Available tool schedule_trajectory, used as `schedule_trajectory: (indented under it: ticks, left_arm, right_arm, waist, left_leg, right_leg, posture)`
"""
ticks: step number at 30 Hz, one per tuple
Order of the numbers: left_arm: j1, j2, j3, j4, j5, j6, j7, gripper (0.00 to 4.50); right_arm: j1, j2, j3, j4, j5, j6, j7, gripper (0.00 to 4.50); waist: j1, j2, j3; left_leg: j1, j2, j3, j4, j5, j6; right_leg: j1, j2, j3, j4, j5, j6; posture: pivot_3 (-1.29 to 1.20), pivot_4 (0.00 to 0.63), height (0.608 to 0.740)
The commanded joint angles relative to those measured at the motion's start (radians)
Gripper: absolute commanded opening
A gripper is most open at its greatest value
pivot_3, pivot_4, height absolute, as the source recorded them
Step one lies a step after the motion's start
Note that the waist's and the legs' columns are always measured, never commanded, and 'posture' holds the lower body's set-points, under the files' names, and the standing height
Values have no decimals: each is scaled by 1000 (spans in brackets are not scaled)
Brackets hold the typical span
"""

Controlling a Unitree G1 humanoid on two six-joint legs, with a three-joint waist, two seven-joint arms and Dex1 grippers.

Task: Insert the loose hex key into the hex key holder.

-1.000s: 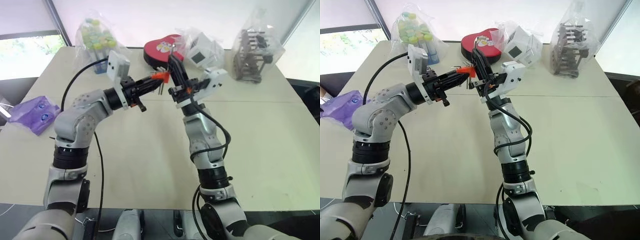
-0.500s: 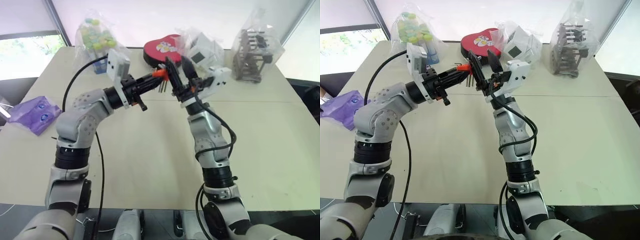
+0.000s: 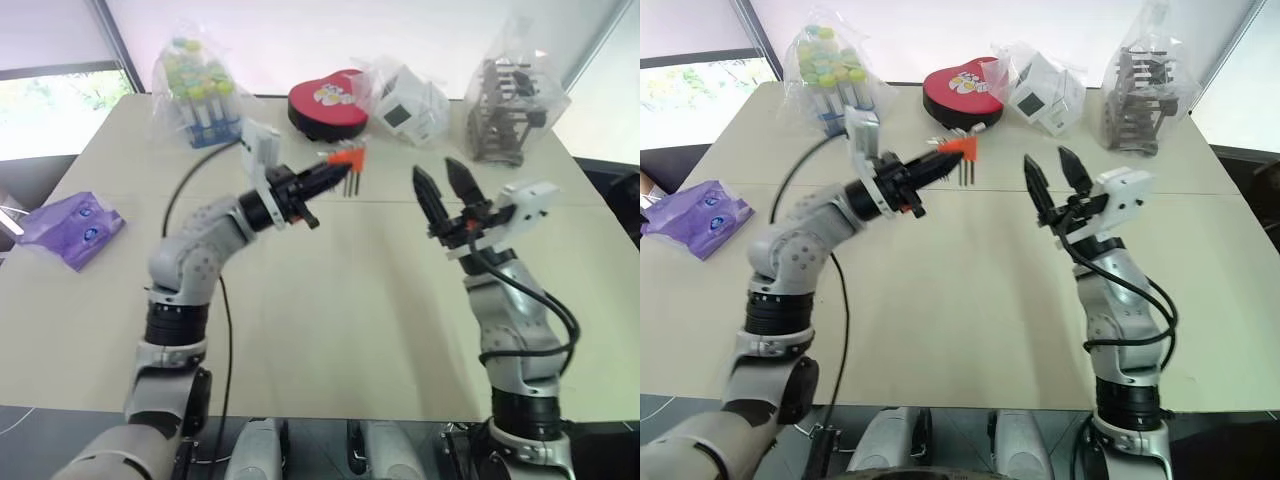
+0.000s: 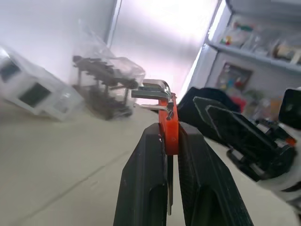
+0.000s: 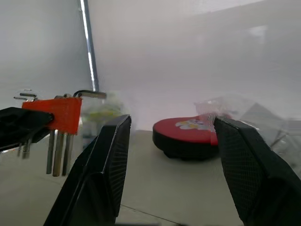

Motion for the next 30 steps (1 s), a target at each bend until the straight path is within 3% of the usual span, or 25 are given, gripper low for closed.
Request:
schedule_trajectory:
  ticks: [1, 15, 19, 24, 30]
  left_arm:
    - [42, -60, -14, -1, -65, 80, 33, 0]
    - [190, -232, 78, 123, -171, 313, 233, 0]
    - [209, -201, 105, 133, -174, 354, 246, 1733]
    - [248, -96, 95, 95, -136, 373, 207, 4383]
    - [314, 197, -58, -59, 3, 252, 12, 4463]
  right_arm:
    - [37, -37, -54, -68, 16, 11, -6, 2858]
    - [126, -40, -46, -173, -4, 40, -66, 2858]
    - [120, -37, -24, -181, -10, 48, -76, 2898]
    - [84, -40, 7, -145, -17, 43, -58, 2898]
    - [36, -117, 20, -81, -25, 61, 40, 2898]
  waist:
    - [-1, 0, 0]
    - [3, 0, 0]
    - [0, 0, 0]
    - [0, 0, 0]
    - [-3, 1, -1]
  left_leg:
    - [0, 0, 0, 0, 0, 0]
    - [0, 0, -1, 0, 0, 0]
    - [0, 0, -2, 0, 0, 0]
    - [0, 0, -2, 0, 0, 0]
    - [2, 1, -2, -1, 0, 0]
  right_leg:
    - [0, 1, 0, 0, 0, 0]
    - [0, 1, 1, -1, 0, 0]
    - [0, 2, 1, -1, 0, 0]
    - [0, 2, 1, 0, 0, -1]
    - [0, 3, 2, 1, -1, -3]
  posture:
    - [0, 150, 740]
    - [0, 150, 740]
    - [0, 150, 740]
    - [0, 150, 740]
    - [0, 150, 740]
